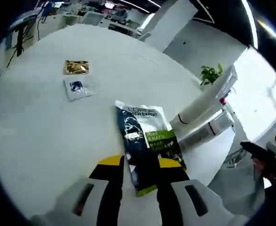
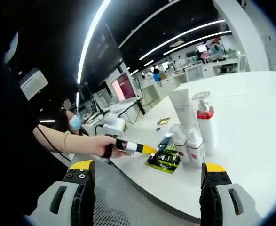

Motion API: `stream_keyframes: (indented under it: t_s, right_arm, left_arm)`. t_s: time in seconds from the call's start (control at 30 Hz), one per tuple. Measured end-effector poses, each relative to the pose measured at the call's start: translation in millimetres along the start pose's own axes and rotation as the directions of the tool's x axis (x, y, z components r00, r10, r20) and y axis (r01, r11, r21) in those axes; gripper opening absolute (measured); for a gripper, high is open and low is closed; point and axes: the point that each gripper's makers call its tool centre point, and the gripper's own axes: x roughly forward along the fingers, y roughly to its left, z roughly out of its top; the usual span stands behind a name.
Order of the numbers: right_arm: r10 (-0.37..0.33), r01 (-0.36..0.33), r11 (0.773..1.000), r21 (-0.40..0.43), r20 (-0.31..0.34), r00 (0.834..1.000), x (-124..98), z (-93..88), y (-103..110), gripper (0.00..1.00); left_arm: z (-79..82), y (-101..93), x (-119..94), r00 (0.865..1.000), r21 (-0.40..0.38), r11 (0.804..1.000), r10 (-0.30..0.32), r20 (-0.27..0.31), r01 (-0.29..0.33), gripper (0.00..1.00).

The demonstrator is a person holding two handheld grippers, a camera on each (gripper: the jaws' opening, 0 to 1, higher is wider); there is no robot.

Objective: Arrange the skincare products in the storage area until every visible bottle or jar stands upright without overlapping.

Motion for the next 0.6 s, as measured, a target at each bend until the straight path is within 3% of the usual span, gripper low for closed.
stream_keyframes:
  t_s: [0.03, 0.07, 0.2, 0.33, 0.6]
  right_arm:
    - [0.000, 0.000, 1.000, 0.000, 0.000, 1.000, 0, -0.1, 0, 0.97]
    - [0.000, 0.000, 1.000, 0.001, 0.000, 1.000, 0, -0.2, -1, 0.97]
    - [-0.002, 0.002, 1.000, 0.004, 0.002, 1.000, 0, 0.0, -1, 0.97]
    - [-0.004, 0.004, 1.000, 0.005, 0.003, 1.000, 0, 0.1, -2, 0.97]
    - [-0.006, 0.005, 1.000, 0.012, 0.006, 1.000, 0, 0.8, -2, 0.97]
  left_arm:
    - [0.6, -4.6, 0, 1.000, 0.082, 0.997, 0.002, -0.003, -0.001, 0.25]
    - [-1.4, 4.1, 4, 1.000, 0.202, 0.979, 0.012, -0.010, -0.010, 0.26]
    - [-6.5, -8.7, 14, 0.999, 0.411, 0.911, -0.025, -0.036, 0.037, 0.27]
    - [-15.0, -9.6, 19, 0.996, 0.437, 0.899, -0.003, -0.094, 0.044, 0.25]
    - [-7.5, -6.4, 25, 0.992, 0.470, 0.878, -0.028, -0.124, 0.084, 0.26]
